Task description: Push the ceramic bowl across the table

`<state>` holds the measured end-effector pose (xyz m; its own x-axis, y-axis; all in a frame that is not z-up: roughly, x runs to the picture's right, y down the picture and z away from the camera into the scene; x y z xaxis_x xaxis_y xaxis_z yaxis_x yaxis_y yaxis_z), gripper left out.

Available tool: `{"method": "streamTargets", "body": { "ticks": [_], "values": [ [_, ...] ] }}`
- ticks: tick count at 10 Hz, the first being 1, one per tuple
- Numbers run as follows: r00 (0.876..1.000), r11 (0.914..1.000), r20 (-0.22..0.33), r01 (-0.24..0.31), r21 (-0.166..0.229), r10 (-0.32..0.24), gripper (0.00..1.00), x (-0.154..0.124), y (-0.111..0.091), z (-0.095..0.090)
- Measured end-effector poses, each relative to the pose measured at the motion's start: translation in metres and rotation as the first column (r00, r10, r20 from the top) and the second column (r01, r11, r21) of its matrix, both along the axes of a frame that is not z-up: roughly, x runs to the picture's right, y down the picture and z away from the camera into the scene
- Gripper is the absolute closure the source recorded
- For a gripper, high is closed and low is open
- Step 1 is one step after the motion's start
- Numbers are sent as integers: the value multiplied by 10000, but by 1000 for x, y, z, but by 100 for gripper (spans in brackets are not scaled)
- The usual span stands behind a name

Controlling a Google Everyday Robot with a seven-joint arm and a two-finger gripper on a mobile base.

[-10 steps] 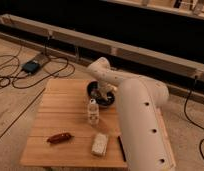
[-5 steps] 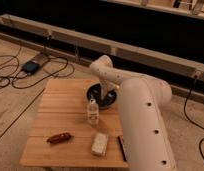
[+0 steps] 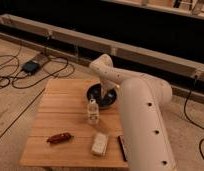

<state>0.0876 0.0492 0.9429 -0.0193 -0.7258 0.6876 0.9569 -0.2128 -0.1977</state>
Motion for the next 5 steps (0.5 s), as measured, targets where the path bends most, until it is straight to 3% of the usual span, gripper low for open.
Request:
{"method": "streamTargets", "body": {
  "ticks": [5],
  "values": [
    [9996,9997,115,-245,3,245,20,3,-2,-1]
  ]
}}
